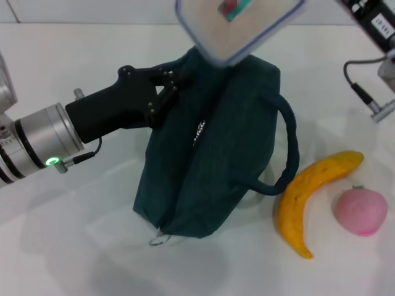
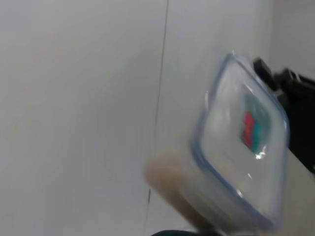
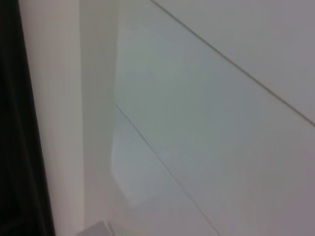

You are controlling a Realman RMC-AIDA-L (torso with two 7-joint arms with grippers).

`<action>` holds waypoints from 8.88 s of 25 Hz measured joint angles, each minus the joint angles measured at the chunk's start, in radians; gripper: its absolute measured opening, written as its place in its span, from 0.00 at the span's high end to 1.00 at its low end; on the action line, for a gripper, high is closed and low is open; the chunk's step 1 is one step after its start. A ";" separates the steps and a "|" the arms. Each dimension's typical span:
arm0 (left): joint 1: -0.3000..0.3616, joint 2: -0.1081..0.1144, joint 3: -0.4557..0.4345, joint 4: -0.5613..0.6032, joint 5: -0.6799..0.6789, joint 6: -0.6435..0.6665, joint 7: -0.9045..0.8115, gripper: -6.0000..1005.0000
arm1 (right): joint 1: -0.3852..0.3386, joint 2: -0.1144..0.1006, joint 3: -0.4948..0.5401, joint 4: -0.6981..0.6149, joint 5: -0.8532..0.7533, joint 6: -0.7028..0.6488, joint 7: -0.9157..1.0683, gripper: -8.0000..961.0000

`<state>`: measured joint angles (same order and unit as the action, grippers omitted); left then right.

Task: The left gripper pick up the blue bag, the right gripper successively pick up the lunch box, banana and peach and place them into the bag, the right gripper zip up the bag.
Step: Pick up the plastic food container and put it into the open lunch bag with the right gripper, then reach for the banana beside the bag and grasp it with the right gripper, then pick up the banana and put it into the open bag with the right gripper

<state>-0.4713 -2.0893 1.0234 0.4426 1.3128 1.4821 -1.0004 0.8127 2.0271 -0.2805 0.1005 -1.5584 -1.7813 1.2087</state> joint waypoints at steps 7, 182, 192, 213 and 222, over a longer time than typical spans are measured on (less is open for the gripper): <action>-0.005 0.000 0.000 -0.018 -0.031 -0.009 0.020 0.95 | -0.052 0.000 -0.015 0.007 -0.078 0.024 0.000 0.85; -0.036 0.003 0.000 -0.104 -0.167 -0.087 0.094 0.94 | 0.083 0.000 -1.361 -1.132 -0.969 0.271 0.705 0.16; -0.033 0.003 0.000 -0.108 -0.167 -0.090 0.094 0.94 | 0.077 0.001 -1.376 -1.129 -0.964 0.293 0.712 0.19; 0.008 0.003 0.000 -0.101 -0.165 -0.077 0.116 0.94 | -0.383 -0.009 -0.963 -1.520 -0.737 0.272 0.551 0.56; 0.022 0.003 0.000 -0.099 -0.177 -0.020 0.118 0.94 | -0.518 -0.007 -0.829 -1.509 -0.533 0.261 0.455 0.56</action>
<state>-0.4494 -2.0863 1.0232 0.3435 1.1356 1.4617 -0.8829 0.2942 2.0198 -1.1098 -1.4088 -2.0912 -1.5207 1.6634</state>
